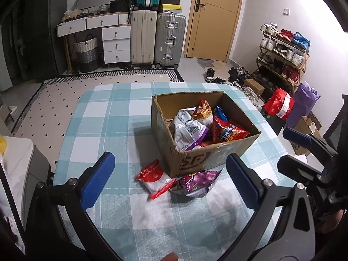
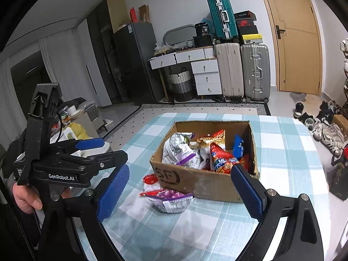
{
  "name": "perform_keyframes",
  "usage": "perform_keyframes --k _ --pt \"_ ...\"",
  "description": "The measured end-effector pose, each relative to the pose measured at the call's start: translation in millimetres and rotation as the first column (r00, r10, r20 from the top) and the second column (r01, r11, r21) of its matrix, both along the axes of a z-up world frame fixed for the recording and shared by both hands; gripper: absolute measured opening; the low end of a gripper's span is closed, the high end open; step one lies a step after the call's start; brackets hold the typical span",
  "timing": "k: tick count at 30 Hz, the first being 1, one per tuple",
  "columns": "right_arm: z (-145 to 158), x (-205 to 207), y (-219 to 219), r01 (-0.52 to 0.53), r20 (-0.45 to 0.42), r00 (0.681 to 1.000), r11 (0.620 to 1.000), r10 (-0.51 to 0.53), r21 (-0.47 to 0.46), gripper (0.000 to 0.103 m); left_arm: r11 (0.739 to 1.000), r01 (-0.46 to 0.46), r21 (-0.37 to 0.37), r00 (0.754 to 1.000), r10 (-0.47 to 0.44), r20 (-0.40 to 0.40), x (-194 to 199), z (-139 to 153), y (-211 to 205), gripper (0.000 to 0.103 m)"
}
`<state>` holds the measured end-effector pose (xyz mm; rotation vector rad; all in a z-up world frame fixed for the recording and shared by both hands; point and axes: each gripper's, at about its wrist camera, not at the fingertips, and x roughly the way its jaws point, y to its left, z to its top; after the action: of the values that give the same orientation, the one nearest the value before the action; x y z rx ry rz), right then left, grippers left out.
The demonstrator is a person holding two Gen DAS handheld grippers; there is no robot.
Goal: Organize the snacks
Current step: 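Move the right tool to the purple-and-white bag and grasp it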
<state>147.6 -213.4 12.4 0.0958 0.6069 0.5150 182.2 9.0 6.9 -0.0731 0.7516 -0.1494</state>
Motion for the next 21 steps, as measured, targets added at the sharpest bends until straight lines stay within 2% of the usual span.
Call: perform_keyframes --k 10,21 --pt "-15 -10 1 0.003 -0.022 1.0 1.0 -0.003 0.003 0.1 0.999 -0.042 -0.025 0.999 0.042 -0.007 -15 -16 10 0.102" --pt "-51 -11 8 -0.012 -0.093 0.996 1.0 0.013 0.006 0.101 0.995 -0.084 -0.057 0.995 0.081 -0.062 -17 -49 23 0.102"
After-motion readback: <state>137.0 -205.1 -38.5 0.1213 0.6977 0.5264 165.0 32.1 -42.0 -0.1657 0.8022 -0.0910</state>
